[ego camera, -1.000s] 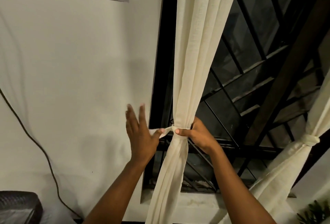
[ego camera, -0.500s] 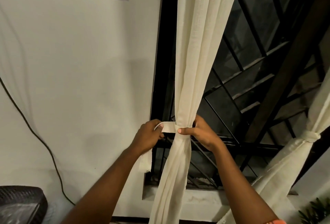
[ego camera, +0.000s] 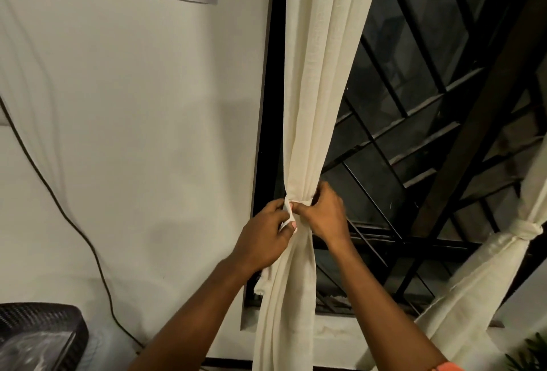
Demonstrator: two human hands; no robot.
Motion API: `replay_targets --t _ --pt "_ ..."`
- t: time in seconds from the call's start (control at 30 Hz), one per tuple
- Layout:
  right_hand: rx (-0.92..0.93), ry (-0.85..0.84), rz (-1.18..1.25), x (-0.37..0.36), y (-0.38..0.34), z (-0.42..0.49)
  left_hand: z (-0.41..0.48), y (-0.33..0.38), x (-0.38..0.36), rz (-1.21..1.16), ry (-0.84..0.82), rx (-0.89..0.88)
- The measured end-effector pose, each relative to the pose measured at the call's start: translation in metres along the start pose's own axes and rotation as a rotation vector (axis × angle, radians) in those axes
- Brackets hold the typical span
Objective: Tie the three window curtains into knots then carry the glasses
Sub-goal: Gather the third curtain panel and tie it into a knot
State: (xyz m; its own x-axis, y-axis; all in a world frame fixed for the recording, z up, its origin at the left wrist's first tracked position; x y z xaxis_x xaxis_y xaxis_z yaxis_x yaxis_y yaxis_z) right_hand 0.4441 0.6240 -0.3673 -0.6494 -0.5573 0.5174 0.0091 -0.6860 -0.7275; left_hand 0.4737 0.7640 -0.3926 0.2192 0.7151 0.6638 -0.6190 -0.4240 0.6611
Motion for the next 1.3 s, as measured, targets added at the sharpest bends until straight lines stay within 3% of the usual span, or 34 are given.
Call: replay_targets --t 0.23,0.43,0.57,0.7,0.8,1.0,1.1,1.3 --pt "-0.011 0.027 -0.070 0.001 -0.003 -0.008 -0.008 0.009 -0.017 0.002 -0.099 0.033" --pt "-0.018 -0.199 0.025 -0.008 -0.013 -0.014 -0.009 0.019 -0.033 -0.071 -0.113 0.004" --pt "0.010 -0.200 0.069 0.003 -0.008 -0.014 -0.012 0.014 -0.042 -0.198 -0.155 -0.049" --pt "0.033 -0.193 0.126 0.008 -0.006 -0.015 -0.009 -0.020 -0.029 -0.542 0.085 0.110" --pt "0.042 -0.212 0.175 0.002 -0.007 -0.017 -0.002 -0.022 -0.034 -0.629 0.097 0.161" --pt "0.034 -0.258 0.229 -0.003 -0.004 -0.021 0.007 -0.023 -0.031 -0.462 0.204 0.208" --pt "0.049 -0.316 0.247 -0.003 -0.006 -0.023 0.011 -0.027 -0.036 -0.394 0.153 0.208" --pt "0.015 -0.308 0.138 0.016 0.000 -0.022 0.019 -0.039 -0.037 -0.582 0.051 0.282"
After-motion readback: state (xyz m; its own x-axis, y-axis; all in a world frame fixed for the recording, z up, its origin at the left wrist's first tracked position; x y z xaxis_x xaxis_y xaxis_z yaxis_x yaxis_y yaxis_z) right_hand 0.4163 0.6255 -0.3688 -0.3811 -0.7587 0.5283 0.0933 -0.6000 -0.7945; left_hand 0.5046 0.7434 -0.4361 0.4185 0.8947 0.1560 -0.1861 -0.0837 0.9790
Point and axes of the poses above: each hand's wrist, its own z-axis towards the middle knuckle, its own x-axis out of the back of the hand, y = z × x, the point moved 8 cm from there along z, towards the middle knuckle, and after that the axes turned 6 degrees about x, right-handed, at the moved point
